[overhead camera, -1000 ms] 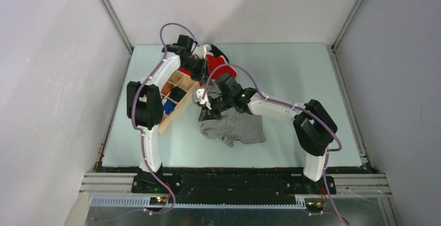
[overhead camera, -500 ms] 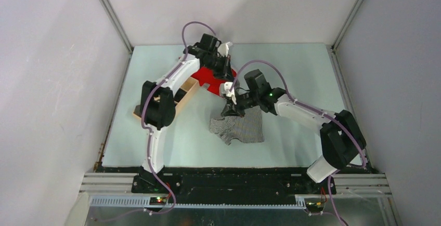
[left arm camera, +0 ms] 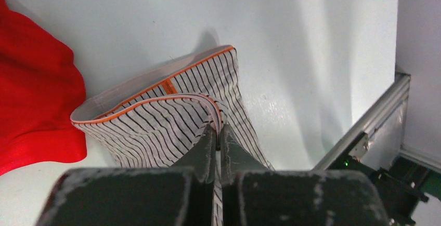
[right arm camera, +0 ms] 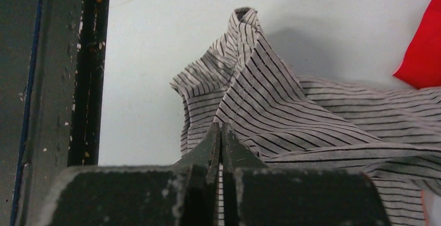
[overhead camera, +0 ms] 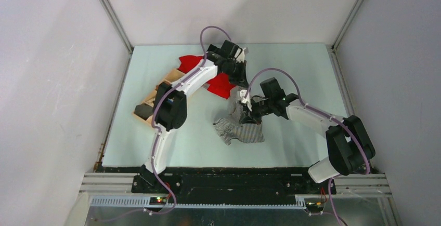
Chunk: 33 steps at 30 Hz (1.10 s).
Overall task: Roll the underwear
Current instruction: Fold the underwear at the center of the board.
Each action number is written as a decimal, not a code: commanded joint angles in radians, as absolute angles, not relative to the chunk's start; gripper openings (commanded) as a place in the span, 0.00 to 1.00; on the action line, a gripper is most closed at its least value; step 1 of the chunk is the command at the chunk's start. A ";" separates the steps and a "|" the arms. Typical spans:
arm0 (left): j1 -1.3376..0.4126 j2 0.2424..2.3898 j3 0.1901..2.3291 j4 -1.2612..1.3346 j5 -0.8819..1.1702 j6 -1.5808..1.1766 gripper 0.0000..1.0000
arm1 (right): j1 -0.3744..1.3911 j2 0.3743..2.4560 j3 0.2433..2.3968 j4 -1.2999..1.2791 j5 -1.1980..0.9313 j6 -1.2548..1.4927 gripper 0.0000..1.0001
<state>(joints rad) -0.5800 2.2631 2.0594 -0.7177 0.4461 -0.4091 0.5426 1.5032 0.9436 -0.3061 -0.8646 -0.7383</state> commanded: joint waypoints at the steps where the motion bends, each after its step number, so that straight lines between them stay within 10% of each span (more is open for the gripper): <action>1: -0.594 2.274 2.128 -0.692 0.339 -0.448 0.00 | 0.517 1.464 0.918 -0.344 -0.877 -0.801 0.00; 33: -0.693 2.342 2.140 -0.677 0.357 -0.421 0.00 | 0.488 1.407 0.901 -0.612 -0.814 -0.862 0.00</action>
